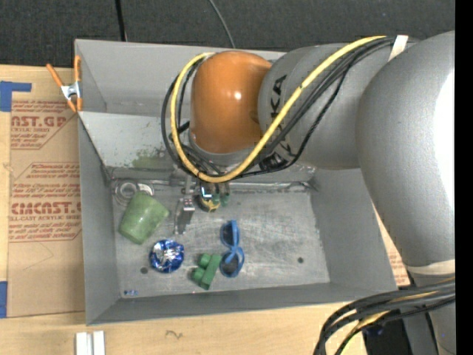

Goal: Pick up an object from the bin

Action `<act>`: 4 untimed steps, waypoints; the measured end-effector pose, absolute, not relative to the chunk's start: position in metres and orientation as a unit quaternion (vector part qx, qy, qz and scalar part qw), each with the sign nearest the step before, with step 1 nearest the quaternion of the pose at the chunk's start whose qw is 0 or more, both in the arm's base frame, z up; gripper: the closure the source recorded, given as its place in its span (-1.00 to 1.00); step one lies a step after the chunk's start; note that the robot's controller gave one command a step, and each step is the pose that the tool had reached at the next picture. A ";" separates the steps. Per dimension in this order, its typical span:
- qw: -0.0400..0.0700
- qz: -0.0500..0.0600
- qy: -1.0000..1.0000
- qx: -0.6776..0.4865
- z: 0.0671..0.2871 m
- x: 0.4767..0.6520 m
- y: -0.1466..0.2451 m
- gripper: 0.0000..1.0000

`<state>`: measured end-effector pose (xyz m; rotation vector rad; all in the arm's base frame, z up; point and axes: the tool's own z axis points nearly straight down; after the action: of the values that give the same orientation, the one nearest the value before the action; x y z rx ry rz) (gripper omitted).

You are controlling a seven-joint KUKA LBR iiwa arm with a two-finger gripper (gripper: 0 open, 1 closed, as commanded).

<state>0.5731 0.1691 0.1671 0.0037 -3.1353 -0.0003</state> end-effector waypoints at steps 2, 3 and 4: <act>-0.002 0.010 -0.989 -0.147 0.074 0.551 0.232 -1.00; -0.001 0.011 -0.989 -0.147 0.074 0.551 0.232 1.00; -0.003 -0.001 -0.989 -0.145 0.129 0.552 0.219 1.00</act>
Offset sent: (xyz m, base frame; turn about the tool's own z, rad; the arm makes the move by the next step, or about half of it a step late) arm -0.0157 0.0362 -0.0877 0.2059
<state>0.5515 0.2187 0.1287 -0.4556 -3.1143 -0.0026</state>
